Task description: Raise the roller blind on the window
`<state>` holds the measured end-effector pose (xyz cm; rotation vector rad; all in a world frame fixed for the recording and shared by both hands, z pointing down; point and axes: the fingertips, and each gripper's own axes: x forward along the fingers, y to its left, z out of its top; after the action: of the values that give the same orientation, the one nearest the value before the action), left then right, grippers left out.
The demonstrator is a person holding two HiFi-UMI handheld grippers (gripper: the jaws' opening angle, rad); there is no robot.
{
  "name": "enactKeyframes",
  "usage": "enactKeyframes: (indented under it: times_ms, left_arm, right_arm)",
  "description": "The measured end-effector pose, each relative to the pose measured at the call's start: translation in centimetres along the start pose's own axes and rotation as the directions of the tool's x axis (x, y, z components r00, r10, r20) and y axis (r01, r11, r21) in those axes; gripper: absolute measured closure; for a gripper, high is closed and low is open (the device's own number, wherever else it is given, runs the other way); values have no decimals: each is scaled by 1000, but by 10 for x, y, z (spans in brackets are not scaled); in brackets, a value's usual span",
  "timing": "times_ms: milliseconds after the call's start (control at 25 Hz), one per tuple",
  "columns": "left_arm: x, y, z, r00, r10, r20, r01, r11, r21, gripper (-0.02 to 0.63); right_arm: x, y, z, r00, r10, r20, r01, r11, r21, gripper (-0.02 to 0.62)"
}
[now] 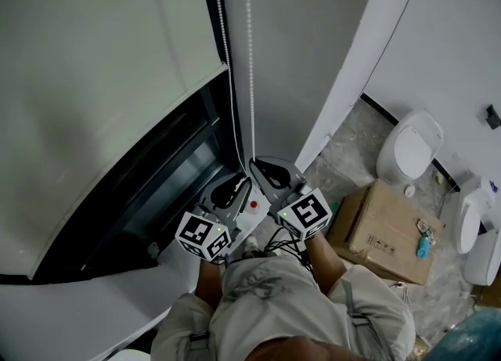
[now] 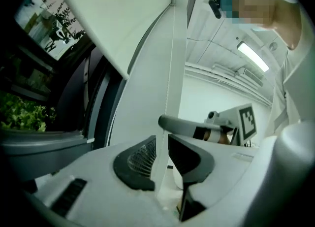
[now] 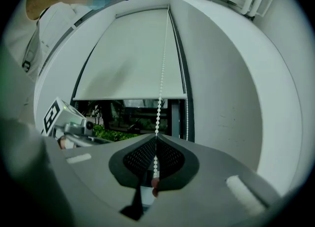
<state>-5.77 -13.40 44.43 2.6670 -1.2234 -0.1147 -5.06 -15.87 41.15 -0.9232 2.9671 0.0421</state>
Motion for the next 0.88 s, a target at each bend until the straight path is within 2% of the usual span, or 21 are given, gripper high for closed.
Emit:
enactKeyframes:
  times_ms: [400, 880]
  left_arm:
    - [11, -18, 82, 995, -50, 92, 38, 991, 130, 512]
    - [31, -29, 135, 983, -92, 158, 60, 978, 198, 509]
  right_arm:
    - [0, 0, 0, 1000, -6, 3, 6, 1000, 7, 584]
    - [-1, 7, 3, 1000, 1, 5, -1, 1000, 8, 584]
